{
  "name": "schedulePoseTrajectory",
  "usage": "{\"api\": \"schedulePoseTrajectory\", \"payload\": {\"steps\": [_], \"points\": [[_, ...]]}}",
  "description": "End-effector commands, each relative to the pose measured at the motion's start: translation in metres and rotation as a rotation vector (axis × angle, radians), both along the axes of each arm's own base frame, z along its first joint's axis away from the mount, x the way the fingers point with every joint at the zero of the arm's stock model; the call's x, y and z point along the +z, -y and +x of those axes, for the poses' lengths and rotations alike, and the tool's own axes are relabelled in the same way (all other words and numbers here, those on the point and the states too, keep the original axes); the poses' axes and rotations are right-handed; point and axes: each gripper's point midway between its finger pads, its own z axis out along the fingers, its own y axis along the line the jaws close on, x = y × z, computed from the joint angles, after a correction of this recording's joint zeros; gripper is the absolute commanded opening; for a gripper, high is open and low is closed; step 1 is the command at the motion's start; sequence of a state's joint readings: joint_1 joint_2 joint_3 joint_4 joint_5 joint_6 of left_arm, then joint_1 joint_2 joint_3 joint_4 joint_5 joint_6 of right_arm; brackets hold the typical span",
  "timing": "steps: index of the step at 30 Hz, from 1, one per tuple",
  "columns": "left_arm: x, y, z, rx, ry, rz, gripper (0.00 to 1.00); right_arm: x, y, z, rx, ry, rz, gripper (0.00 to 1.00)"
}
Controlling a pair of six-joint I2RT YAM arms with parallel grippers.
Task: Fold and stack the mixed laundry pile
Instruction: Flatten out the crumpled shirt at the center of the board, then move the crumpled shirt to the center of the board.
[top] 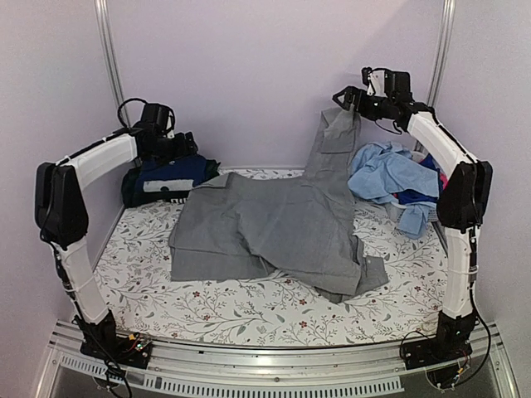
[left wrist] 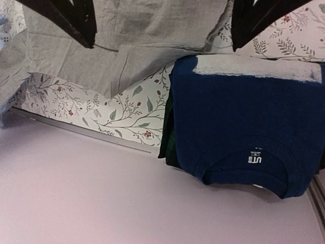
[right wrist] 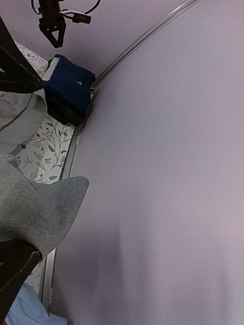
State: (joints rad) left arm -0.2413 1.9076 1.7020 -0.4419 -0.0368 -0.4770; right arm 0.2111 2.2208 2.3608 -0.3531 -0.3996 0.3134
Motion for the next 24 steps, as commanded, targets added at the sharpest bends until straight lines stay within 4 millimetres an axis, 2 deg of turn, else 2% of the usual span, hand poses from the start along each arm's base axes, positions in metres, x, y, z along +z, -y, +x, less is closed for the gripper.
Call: {"api": "schedulePoseTrajectory", "payload": {"steps": [1,3,4,5,6,8,10,11,13,15,17,20,24], "points": [[0.021,-0.003,-0.042,-0.042,0.005,0.018,0.97,-0.044,0.003,-0.059,0.064,-0.219,-0.082,0.99],[0.005,0.001,-0.069,-0.096,-0.037,0.029,1.0,-0.061,0.005,-0.097,0.088,-0.298,-0.097,0.99],[-0.004,0.006,-0.084,-0.134,-0.06,0.028,1.0,-0.082,0.004,-0.112,0.099,-0.353,-0.112,0.99],[-0.012,0.013,-0.1,-0.18,-0.081,0.016,1.0,-0.086,0.005,-0.13,0.11,-0.364,-0.131,0.99],[-0.02,0.016,-0.113,-0.204,-0.096,0.009,1.0,-0.102,0.002,-0.145,0.13,-0.401,-0.146,0.99],[-0.037,0.028,-0.138,-0.267,-0.121,-0.016,0.99,-0.117,-0.014,-0.173,0.219,-0.417,-0.158,0.93],[-0.054,0.034,-0.157,-0.281,-0.152,-0.027,1.0,-0.122,-0.03,-0.197,0.293,-0.426,-0.147,0.88],[-0.062,0.038,-0.165,-0.301,-0.176,-0.05,0.99,-0.122,-0.039,-0.205,0.332,-0.443,-0.143,0.84],[-0.068,0.048,-0.174,-0.349,-0.2,-0.067,0.97,-0.136,-0.051,-0.219,0.376,-0.511,-0.188,0.79],[-0.075,0.056,-0.182,-0.395,-0.219,-0.005,0.97,-0.154,-0.06,-0.236,0.418,-0.575,-0.224,0.76],[-0.094,0.058,-0.193,-0.416,-0.284,0.043,0.95,-0.172,-0.067,-0.254,0.442,-0.627,-0.243,0.74],[-0.12,0.059,-0.206,-0.431,-0.381,0.051,0.88,-0.209,-0.071,-0.275,0.461,-0.722,-0.27,0.71],[-0.142,0.063,-0.212,-0.431,-0.44,0.053,0.82,-0.267,-0.064,-0.28,0.425,-0.841,-0.314,0.65]]}}
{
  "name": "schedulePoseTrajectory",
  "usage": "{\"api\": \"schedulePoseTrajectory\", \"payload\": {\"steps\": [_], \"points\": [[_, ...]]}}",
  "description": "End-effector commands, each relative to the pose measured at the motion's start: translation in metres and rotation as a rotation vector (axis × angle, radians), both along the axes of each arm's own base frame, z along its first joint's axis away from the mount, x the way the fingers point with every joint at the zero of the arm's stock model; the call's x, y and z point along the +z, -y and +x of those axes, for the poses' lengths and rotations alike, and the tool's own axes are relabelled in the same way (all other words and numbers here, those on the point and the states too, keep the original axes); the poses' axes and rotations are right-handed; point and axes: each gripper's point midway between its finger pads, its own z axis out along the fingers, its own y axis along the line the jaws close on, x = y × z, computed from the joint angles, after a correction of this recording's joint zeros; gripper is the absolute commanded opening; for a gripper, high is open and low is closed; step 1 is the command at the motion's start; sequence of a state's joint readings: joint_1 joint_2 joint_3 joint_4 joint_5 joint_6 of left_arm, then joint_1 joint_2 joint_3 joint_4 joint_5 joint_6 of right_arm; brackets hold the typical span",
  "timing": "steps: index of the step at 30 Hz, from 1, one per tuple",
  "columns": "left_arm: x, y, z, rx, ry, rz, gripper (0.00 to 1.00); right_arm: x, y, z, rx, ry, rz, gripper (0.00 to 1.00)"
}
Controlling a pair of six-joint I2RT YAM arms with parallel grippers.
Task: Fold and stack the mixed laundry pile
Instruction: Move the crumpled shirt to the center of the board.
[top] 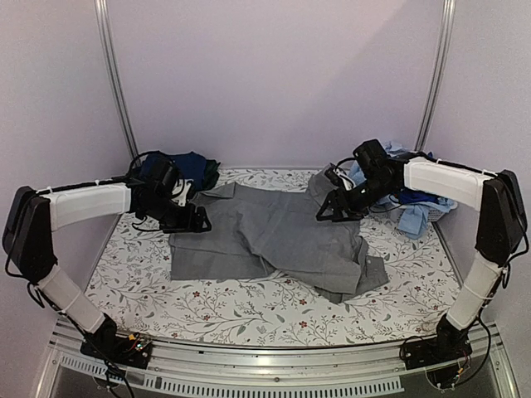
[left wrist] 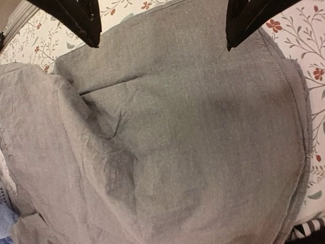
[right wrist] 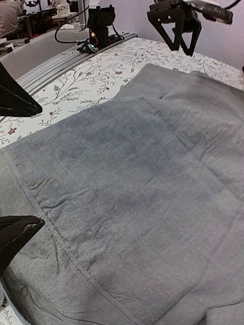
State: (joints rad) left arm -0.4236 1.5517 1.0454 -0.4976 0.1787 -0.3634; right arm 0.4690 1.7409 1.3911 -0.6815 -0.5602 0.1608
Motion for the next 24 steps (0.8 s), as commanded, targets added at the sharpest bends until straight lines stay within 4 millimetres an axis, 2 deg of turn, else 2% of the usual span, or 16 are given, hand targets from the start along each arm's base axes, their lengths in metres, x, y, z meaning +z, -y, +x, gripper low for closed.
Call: {"api": "schedulePoseTrajectory", "payload": {"steps": [1,2,6,9,11,12,15,16,17,18,19,21,22,23,24], "points": [[-0.03,0.0,-0.013,-0.019,-0.09,0.041,0.81,-0.066,0.013,-0.004,-0.035,-0.119,-0.111,0.63],[-0.035,-0.001,-0.013,-0.016,-0.1,0.054,0.79,-0.079,0.015,-0.002,-0.041,-0.13,-0.137,0.61],[-0.06,-0.006,-0.012,-0.016,-0.157,0.11,0.68,-0.111,0.023,0.019,-0.075,-0.136,-0.217,0.54],[-0.077,-0.014,-0.006,-0.002,-0.181,0.152,0.62,-0.131,0.039,0.051,-0.13,-0.128,-0.257,0.5],[-0.089,-0.021,0.001,0.018,-0.205,0.161,0.59,-0.135,0.048,0.078,-0.168,-0.104,-0.266,0.48],[-0.094,-0.026,0.009,0.035,-0.208,0.164,0.58,-0.144,0.053,0.091,-0.182,-0.106,-0.275,0.48],[-0.105,-0.034,0.037,0.071,-0.2,0.158,0.56,-0.137,0.059,0.143,-0.224,-0.057,-0.25,0.47],[-0.107,-0.037,0.05,0.085,-0.191,0.157,0.56,-0.14,0.058,0.159,-0.229,-0.05,-0.24,0.47],[-0.105,-0.04,0.063,0.098,-0.178,0.165,0.56,-0.131,0.056,0.173,-0.236,-0.027,-0.223,0.48],[-0.103,-0.04,0.076,0.103,-0.164,0.179,0.57,-0.121,0.05,0.187,-0.235,-0.011,-0.188,0.49],[-0.088,-0.035,0.088,0.088,-0.118,0.176,0.61,-0.11,0.042,0.195,-0.223,0.006,-0.152,0.5],[-0.043,-0.005,0.104,-0.013,0.038,0.124,0.73,-0.079,0.031,0.203,-0.212,0.044,-0.088,0.53],[-0.017,0.017,0.101,-0.092,0.125,0.094,0.77,-0.066,0.028,0.202,-0.21,0.053,-0.059,0.54],[0.007,0.042,0.091,-0.193,0.205,0.06,0.79,-0.045,0.028,0.198,-0.208,0.078,-0.039,0.55],[0.024,0.066,0.072,-0.294,0.267,0.035,0.8,-0.036,0.028,0.193,-0.206,0.082,-0.025,0.56]]}}
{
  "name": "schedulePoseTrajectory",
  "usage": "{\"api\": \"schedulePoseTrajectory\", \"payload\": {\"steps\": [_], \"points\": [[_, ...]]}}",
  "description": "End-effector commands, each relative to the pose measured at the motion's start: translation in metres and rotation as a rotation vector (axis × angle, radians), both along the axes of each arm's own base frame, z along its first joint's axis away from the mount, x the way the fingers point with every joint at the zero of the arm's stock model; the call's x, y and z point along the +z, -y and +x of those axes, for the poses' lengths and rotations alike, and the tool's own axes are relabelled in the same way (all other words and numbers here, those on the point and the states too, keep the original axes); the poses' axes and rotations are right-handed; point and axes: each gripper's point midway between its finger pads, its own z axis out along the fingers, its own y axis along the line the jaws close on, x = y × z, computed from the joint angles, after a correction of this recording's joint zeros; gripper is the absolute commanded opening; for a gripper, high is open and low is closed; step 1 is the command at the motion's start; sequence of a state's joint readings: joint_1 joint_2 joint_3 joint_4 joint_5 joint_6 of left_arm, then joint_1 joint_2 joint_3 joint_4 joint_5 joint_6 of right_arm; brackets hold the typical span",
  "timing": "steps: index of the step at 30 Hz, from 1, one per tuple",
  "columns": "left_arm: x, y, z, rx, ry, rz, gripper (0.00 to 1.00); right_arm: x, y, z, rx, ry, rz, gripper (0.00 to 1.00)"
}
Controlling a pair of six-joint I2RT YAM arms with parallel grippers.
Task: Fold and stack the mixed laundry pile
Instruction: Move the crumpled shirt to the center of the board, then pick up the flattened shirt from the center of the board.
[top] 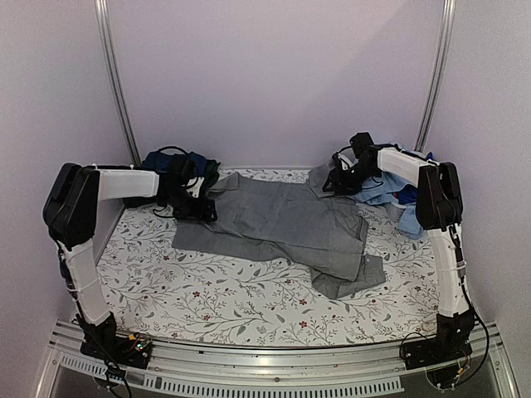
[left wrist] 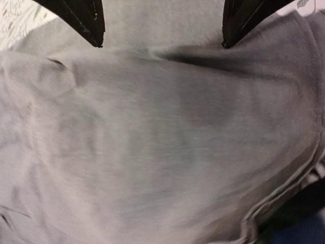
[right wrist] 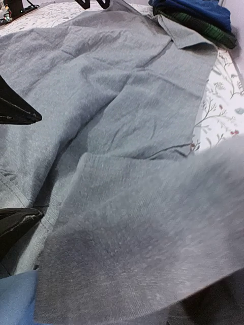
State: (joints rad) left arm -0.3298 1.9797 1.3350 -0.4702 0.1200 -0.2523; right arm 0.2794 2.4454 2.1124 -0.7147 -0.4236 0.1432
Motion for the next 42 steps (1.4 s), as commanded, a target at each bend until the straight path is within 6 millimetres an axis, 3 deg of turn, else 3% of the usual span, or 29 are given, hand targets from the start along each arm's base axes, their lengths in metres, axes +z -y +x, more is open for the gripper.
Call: {"api": "schedulePoseTrajectory", "payload": {"steps": [1,2,3,4,9,12,14,20,24,29,31,32,35,38,42], "points": [[0.106,0.106,-0.038,-0.43,0.344,-0.121,0.81,0.077,-0.017,-0.021,0.053,0.069,0.107,0.57],[0.117,0.127,-0.06,-0.506,0.373,-0.158,0.81,0.097,-0.017,-0.031,0.065,0.097,0.127,0.58],[0.123,0.146,-0.082,-0.572,0.385,-0.2,0.81,0.096,-0.014,-0.042,0.067,0.088,0.132,0.59],[0.124,0.163,-0.103,-0.63,0.387,-0.236,0.81,0.11,-0.013,-0.051,0.073,0.106,0.147,0.6],[0.11,0.245,-0.21,-0.922,0.321,-0.368,0.76,0.152,-0.011,-0.088,0.117,0.145,0.206,0.6],[0.09,0.283,-0.25,-1.056,0.273,-0.376,0.69,0.154,-0.014,-0.108,0.153,0.108,0.247,0.6],[0.079,0.307,-0.267,-1.123,0.251,-0.376,0.66,0.143,-0.011,-0.117,0.152,0.079,0.236,0.6],[0.038,0.36,-0.278,-1.208,0.229,-0.349,0.64,0.123,-0.004,-0.131,0.156,0.046,0.213,0.61],[0.019,0.386,-0.266,-1.184,0.242,-0.325,0.65,0.123,0.001,-0.131,0.135,0.04,0.222,0.61],[-0.007,0.401,-0.246,-1.114,0.267,-0.251,0.71,0.127,-0.005,-0.137,0.152,0.029,0.287,0.61],[-0.02,0.402,-0.245,-1.122,0.251,-0.218,0.65,0.116,-0.008,-0.143,0.159,0.006,0.318,0.6],[-0.022,0.403,-0.248,-1.134,0.235,-0.207,0.56,0.111,-0.009,-0.144,0.157,-0.007,0.328,0.6],[-0.006,0.4,-0.273,-1.25,0.216,-0.212,0.21,0.09,-0.011,-0.148,0.161,-0.045,0.338,0.6],[0.035,0.394,-0.302,-1.341,0.254,-0.246,0.0,0.065,-0.01,-0.149,0.159,-0.081,0.325,0.6],[0.111,0.384,-0.305,-1.339,0.347,-0.283,0.0,0.04,-0.008,-0.147,0.153,-0.112,0.301,0.6]]}}
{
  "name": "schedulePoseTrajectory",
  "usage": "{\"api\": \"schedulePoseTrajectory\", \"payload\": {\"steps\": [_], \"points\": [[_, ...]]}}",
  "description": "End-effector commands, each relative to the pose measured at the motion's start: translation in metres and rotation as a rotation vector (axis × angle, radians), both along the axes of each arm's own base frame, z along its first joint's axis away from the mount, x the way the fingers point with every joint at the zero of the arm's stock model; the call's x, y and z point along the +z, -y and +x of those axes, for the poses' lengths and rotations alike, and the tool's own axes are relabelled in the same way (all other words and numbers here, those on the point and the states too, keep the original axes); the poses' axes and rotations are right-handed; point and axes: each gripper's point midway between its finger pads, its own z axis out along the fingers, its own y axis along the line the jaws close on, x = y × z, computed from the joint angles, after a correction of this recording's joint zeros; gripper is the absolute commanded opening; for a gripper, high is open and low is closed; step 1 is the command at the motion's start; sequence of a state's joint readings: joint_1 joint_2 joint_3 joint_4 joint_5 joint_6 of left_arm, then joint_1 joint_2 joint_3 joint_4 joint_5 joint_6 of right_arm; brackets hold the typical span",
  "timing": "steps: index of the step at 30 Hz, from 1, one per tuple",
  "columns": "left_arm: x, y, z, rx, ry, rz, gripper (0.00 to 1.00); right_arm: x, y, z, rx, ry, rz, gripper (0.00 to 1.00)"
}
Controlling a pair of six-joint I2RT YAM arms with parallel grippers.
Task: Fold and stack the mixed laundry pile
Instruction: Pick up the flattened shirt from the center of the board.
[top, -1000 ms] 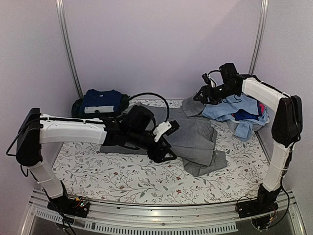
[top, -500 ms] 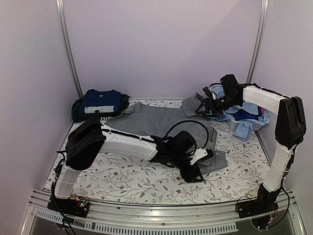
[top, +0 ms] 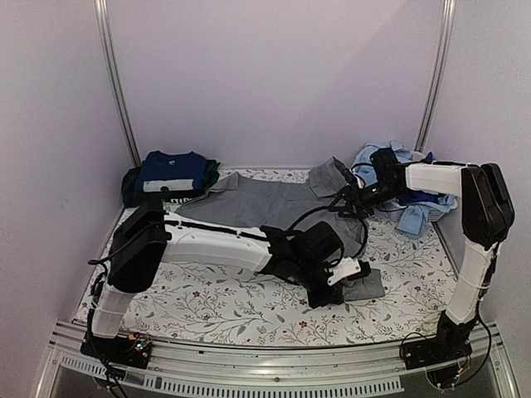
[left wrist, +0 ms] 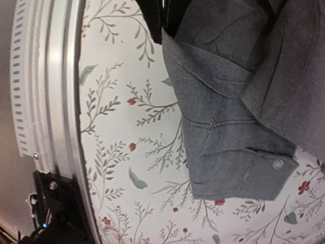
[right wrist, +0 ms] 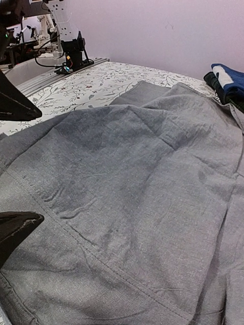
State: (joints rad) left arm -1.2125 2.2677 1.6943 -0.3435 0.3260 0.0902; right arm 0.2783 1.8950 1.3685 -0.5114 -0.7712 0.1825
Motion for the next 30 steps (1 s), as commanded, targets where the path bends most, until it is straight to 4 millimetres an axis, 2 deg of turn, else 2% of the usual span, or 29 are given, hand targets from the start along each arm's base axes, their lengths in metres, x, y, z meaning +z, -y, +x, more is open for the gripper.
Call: {"api": "schedulePoseTrajectory", "payload": {"steps": [1,7,10,12,14,17,18,21,23,24,25,27,29,30], "points": [[0.124,-0.004,-0.02,-0.076,0.087,-0.156,0.0,-0.03,-0.001,0.004,0.009,-0.023,-0.009,0.6],[0.261,-0.005,-0.023,-0.113,0.178,-0.367,0.0,-0.065,0.003,0.007,0.011,-0.062,-0.062,0.6],[0.309,-0.001,-0.024,-0.125,0.21,-0.466,0.0,-0.093,0.011,0.006,0.002,-0.1,-0.134,0.58],[0.326,0.001,-0.023,-0.133,0.216,-0.51,0.0,-0.1,0.013,0.004,0.005,-0.111,-0.149,0.57],[0.319,0.002,-0.018,-0.133,0.194,-0.508,0.0,-0.087,0.01,0.004,0.015,-0.085,-0.125,0.57],[0.293,-0.002,-0.007,-0.136,0.131,-0.47,0.0,-0.031,0.006,0.009,0.013,0.03,-0.071,0.59],[0.281,-0.003,-0.004,-0.14,0.115,-0.457,0.0,-0.004,0.005,0.008,0.012,0.08,-0.05,0.6],[0.261,-0.003,0.003,-0.152,0.072,-0.432,0.0,0.041,0.007,-0.004,0.008,0.136,-0.019,0.63],[0.252,-0.009,0.012,-0.135,-0.017,-0.438,0.0,0.074,0.009,-0.022,0.02,0.181,0.02,0.67],[0.255,-0.016,0.017,-0.128,-0.066,-0.462,0.0,0.083,0.008,-0.034,0.032,0.193,0.048,0.71],[0.253,-0.024,0.023,-0.111,-0.114,-0.488,0.0,0.105,0.01,-0.048,0.039,0.258,0.082,0.76],[0.256,-0.041,0.039,-0.066,-0.166,-0.555,0.0,0.122,0.016,-0.071,0.03,0.329,0.111,0.85],[0.254,-0.056,0.058,-0.014,-0.188,-0.604,0.0,0.132,0.023,-0.095,0.021,0.374,0.125,0.87],[0.249,-0.065,0.069,0.016,-0.206,-0.61,0.0,0.13,0.026,-0.105,0.014,0.373,0.129,0.87]]}}
